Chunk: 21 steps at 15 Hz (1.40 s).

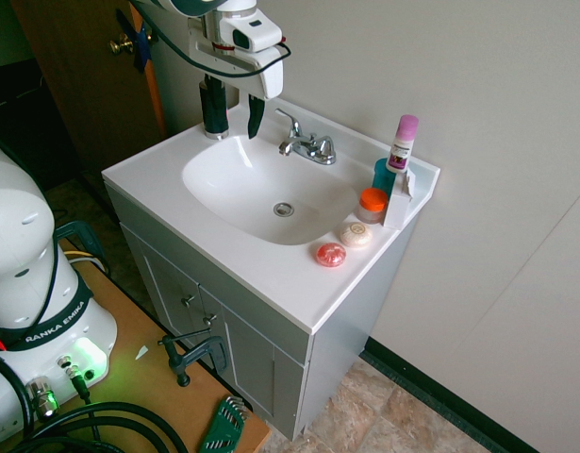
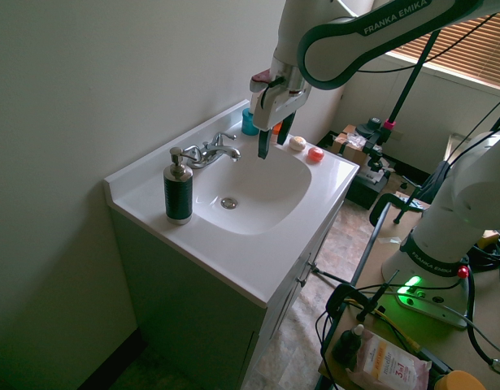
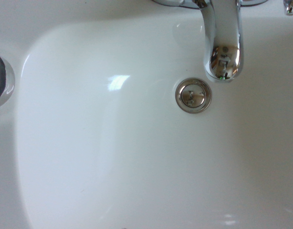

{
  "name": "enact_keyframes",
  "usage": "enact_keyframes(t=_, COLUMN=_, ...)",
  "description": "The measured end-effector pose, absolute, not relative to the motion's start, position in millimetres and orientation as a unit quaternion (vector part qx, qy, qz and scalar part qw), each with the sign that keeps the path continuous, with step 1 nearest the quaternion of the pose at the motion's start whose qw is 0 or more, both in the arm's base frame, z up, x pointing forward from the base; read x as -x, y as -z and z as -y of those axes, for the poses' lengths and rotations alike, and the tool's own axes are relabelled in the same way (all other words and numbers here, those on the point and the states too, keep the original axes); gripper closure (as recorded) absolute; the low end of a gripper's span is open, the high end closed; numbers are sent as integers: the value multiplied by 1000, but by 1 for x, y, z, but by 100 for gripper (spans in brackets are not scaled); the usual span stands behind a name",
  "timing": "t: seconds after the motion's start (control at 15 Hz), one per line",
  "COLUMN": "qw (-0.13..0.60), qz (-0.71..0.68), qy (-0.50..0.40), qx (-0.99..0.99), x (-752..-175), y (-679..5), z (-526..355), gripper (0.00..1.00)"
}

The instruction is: Turn off the cold water

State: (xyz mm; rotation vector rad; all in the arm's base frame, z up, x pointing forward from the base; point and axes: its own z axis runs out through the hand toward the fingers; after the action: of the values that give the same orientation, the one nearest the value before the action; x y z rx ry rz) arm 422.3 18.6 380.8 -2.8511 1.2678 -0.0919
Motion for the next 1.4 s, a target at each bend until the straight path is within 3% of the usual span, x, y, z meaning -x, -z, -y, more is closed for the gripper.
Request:
enact_keyframes(t=0.33, qw=7, qz=-425, qy=48, qx=904, x=-431, y=-382, z=-7, gripper=0)
enact_keyframes(t=1.0, qw=-45, qz=-496, qy=132, qx=857, x=-559, y=-321, z=33, gripper=0)
enact_keyframes(t=1.4, qw=-66, qz=-510, qy=126, qx=848, x=-571, y=-289, z=59, gripper=0)
